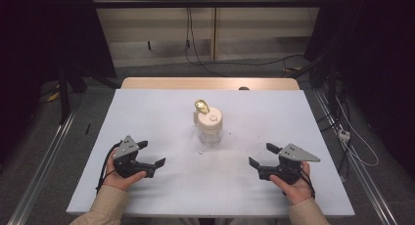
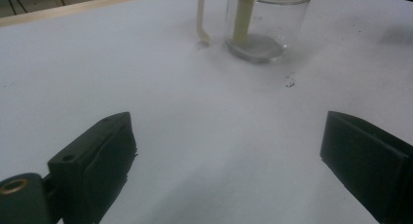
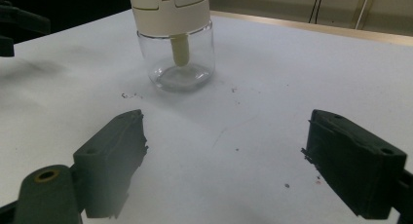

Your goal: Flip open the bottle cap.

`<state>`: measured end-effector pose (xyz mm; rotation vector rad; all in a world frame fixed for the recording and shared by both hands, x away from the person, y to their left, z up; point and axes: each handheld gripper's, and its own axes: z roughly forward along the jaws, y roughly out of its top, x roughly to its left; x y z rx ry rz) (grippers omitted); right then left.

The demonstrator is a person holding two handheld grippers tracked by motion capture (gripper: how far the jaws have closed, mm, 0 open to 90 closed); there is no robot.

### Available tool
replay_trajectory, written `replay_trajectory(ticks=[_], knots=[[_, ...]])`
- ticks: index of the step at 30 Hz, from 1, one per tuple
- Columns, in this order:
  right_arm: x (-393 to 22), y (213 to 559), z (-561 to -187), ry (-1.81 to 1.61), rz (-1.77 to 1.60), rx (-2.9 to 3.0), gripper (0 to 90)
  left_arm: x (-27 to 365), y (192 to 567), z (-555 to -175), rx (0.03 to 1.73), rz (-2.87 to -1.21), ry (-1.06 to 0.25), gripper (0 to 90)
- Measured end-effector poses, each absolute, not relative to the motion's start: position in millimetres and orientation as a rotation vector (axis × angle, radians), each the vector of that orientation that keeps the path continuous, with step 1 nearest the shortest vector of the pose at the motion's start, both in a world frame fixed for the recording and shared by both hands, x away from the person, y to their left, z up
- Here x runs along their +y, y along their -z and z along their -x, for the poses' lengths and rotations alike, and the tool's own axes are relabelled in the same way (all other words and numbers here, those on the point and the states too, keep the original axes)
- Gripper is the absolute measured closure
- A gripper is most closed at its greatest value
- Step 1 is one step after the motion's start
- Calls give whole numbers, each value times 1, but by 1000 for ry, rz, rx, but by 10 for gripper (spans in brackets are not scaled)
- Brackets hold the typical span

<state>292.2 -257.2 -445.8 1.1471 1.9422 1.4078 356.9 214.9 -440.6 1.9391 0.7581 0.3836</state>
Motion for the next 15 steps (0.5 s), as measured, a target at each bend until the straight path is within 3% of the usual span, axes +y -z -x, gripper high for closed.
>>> replay_trajectory(ticks=[15], knots=[[-261,449,-291,-1400,-1155,1944,142,232,442,-356,800,-1920,-387,54]])
